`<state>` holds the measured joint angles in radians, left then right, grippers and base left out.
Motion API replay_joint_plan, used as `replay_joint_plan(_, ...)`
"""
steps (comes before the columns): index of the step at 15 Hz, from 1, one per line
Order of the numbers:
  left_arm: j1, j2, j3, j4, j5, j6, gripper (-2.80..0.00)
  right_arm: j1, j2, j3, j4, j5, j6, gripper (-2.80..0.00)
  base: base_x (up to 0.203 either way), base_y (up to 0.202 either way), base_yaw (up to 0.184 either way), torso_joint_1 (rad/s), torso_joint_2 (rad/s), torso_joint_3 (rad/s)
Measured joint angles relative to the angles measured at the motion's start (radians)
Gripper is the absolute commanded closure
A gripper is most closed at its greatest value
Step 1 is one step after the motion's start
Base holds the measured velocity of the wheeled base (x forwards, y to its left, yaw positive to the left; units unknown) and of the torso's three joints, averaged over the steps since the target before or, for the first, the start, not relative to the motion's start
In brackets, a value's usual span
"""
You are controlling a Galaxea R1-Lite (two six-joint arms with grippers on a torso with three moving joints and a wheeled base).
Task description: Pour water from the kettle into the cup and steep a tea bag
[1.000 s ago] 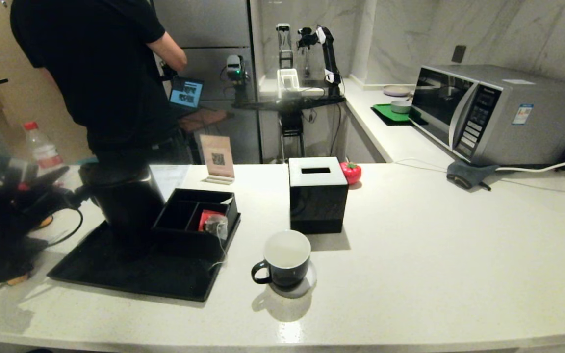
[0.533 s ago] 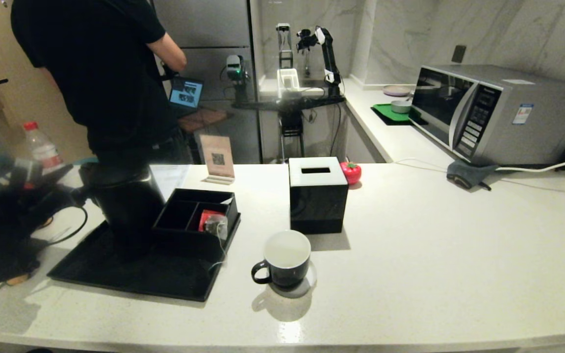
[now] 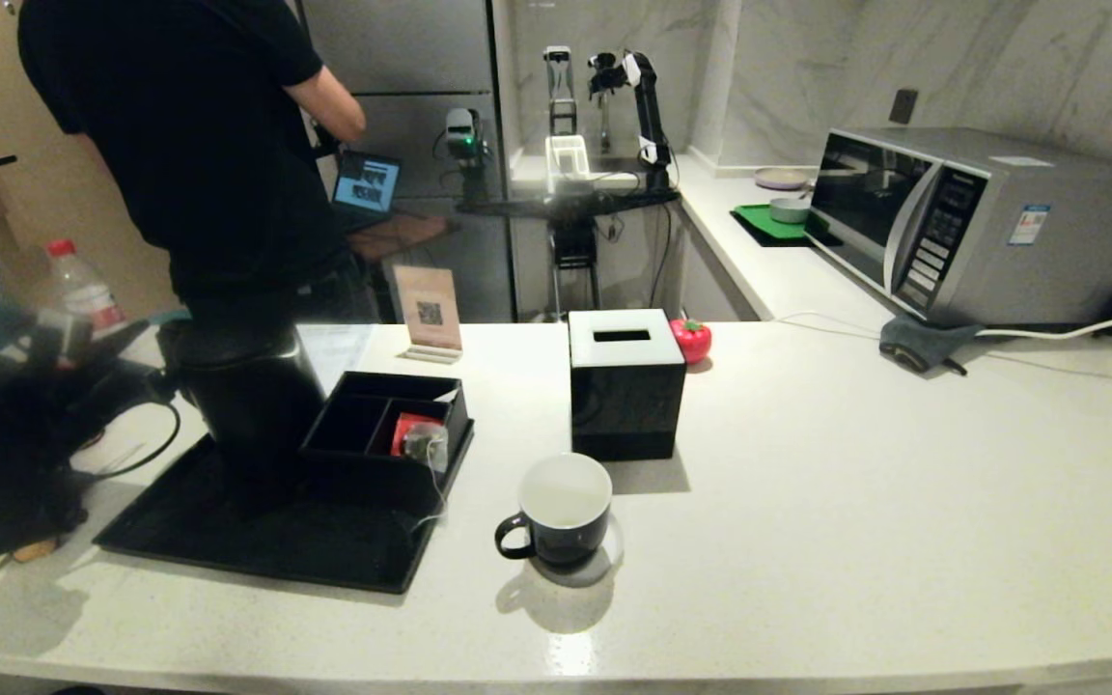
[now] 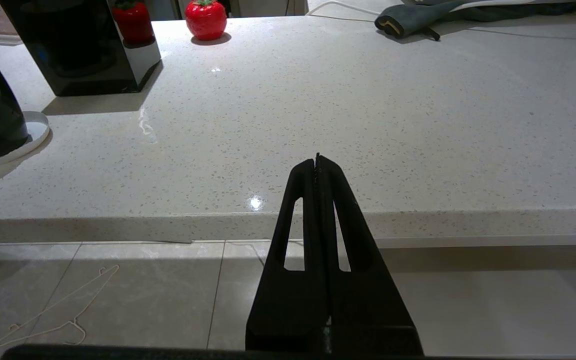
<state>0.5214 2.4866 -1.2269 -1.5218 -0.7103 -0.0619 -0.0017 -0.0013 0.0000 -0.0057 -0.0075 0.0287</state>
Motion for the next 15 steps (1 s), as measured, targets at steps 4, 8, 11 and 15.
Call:
replay_joint_plan(4, -0.009, 0.018, -0.044, 0.000, 0.005, -0.001, -2.80, 0.000, 0.000, 0.000, 0.000, -0.001, 0.000, 0.00, 0.000, 0.000, 0.000, 0.000, 0.00, 0.000)
replay_joint_plan(8, -0.012, 0.036, -0.070, 0.000, 0.009, -0.002, -2.80, 0.000, 0.000, 0.000, 0.000, 0.000, 0.000, 0.00, 0.000, 0.000, 0.000, 0.000, 0.00, 0.000)
replay_joint_plan(11, -0.014, 0.051, -0.097, 0.000, 0.033, -0.001, -2.80, 0.000, 0.000, 0.000, 0.000, 0.000, 0.000, 0.00, 0.000, 0.000, 0.000, 0.000, 0.00, 0.000)
replay_joint_plan(15, -0.016, 0.072, -0.139, 0.000, 0.046, -0.001, -2.80, 0.000, 0.000, 0.000, 0.000, -0.001, 0.000, 0.00, 0.000, 0.000, 0.000, 0.000, 0.00, 0.000)
